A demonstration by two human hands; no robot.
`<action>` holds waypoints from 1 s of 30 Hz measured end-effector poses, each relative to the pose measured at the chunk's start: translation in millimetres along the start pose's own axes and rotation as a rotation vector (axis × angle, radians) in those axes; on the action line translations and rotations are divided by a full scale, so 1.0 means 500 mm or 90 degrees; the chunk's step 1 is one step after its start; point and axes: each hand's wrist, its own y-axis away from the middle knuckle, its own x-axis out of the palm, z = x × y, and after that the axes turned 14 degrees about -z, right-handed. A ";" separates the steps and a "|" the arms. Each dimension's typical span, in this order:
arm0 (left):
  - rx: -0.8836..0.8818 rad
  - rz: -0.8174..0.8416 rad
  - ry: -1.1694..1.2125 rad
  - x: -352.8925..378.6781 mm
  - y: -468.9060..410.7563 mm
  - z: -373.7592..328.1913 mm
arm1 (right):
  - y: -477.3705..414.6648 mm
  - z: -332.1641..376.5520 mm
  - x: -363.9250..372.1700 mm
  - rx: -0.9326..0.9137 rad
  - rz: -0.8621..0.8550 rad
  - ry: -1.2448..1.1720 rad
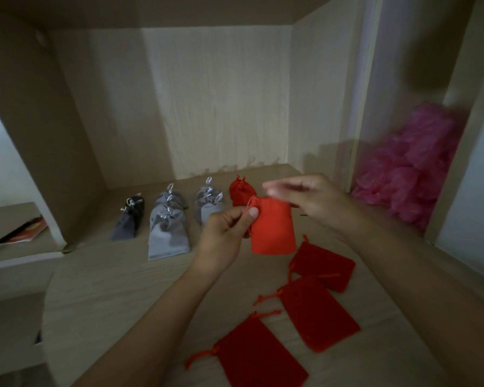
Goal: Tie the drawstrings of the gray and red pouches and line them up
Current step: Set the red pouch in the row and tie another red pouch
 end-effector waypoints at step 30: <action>-0.055 0.039 -0.035 -0.083 -0.050 -0.015 | -0.035 -0.138 -0.069 0.324 -0.380 -0.461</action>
